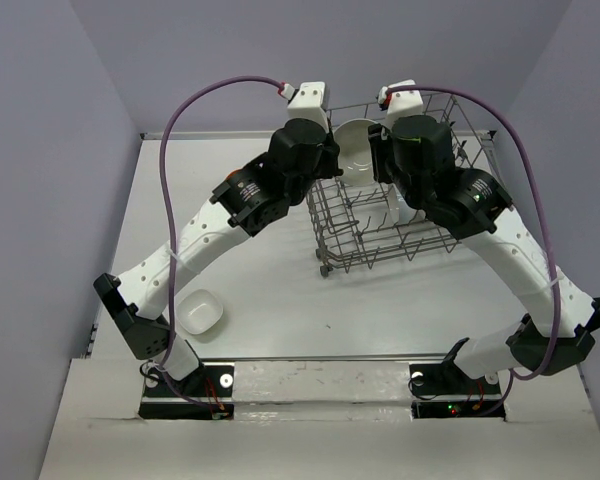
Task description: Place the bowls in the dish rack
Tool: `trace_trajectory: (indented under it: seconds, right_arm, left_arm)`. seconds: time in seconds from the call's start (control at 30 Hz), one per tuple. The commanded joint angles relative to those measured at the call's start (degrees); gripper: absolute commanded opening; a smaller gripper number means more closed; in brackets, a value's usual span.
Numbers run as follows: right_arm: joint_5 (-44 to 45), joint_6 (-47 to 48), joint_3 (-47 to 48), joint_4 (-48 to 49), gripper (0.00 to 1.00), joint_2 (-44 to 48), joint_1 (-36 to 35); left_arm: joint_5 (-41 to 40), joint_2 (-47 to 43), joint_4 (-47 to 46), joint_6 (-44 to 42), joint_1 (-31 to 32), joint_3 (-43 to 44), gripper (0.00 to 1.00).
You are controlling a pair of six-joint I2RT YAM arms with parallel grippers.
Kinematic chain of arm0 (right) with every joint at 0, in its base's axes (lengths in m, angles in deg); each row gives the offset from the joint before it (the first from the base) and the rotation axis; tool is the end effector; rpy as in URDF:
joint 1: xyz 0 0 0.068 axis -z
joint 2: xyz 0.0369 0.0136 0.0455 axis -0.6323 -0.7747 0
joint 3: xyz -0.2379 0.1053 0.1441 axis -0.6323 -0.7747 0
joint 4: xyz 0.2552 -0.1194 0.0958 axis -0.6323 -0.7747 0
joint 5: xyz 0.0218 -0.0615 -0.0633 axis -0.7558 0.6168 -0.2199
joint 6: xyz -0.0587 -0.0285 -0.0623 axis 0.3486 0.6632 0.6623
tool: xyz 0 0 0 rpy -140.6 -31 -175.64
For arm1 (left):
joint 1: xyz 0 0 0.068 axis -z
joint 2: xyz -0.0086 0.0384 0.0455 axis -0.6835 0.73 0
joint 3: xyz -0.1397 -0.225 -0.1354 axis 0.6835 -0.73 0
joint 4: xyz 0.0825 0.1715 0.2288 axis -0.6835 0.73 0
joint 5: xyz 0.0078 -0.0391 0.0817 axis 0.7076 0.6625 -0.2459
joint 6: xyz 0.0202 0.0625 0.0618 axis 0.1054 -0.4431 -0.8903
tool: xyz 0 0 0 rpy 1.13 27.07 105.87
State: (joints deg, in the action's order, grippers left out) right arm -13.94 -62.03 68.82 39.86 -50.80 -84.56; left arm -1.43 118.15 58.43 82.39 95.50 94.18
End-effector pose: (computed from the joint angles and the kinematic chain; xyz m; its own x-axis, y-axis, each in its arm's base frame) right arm 0.2681 0.2083 0.5276 -0.2397 -0.2108 -0.9477 -0.2242 0.9618 -0.1572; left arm 0.2846 -0.3141 0.5228 -0.2460 -0.2588 -0.9341 0.4019 0.8497 -0.3413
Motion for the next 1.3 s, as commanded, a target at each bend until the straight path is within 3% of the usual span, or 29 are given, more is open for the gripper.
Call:
trace_trajectory:
  seconds: [0.0,0.13,0.23,0.27,0.43,0.53,0.6,0.63,0.77,1.27]
  right_arm:
    - [-8.96,0.84,0.13,1.99,0.36,1.65,-3.7]
    - [-8.16,0.84,0.48,1.64,0.3,0.77,-4.23]
    - [-6.41,0.84,0.75,1.38,0.05,0.16,-4.76]
    - [-6.06,0.84,0.84,1.46,0.01,0.16,-4.76]
    - [-2.73,0.49,1.19,1.55,0.01,-0.11,-4.76]
    - [1.66,0.22,1.71,1.64,0.01,-0.28,-4.76]
    - [4.3,0.13,1.71,1.9,0.01,-0.29,-4.76]
    - [6.75,0.22,1.71,2.25,0.01,-0.28,-4.76]
    - [9.15,0.31,1.54,2.96,0.01,-0.02,-4.76]
    - [13.63,0.4,0.75,3.84,0.01,0.68,-4.76]
  left_arm:
    - [2.41,1.59,-6.3,2.46,-0.44,3.14,0.0]
    - [3.55,2.03,-6.13,2.55,-0.52,4.29,0.0]
    - [3.81,1.77,-6.22,2.64,-0.52,4.11,0.0]
    - [3.99,1.68,-6.39,2.64,-0.52,3.68,0.0]
    - [5.04,0.89,-7.27,2.29,-0.52,2.62,0.02]
    - [5.22,0.1,-7.97,1.76,-0.44,1.57,0.23]
    - [5.05,-0.52,-8.5,1.41,-0.44,1.3,0.3]
    - [4.78,-0.96,-8.59,1.15,-0.52,1.21,0.4]
    - [4.78,-1.14,-8.68,0.35,-0.44,1.74,0.5]
    - [5.48,-0.87,-8.86,-0.26,-0.44,2.27,0.5]
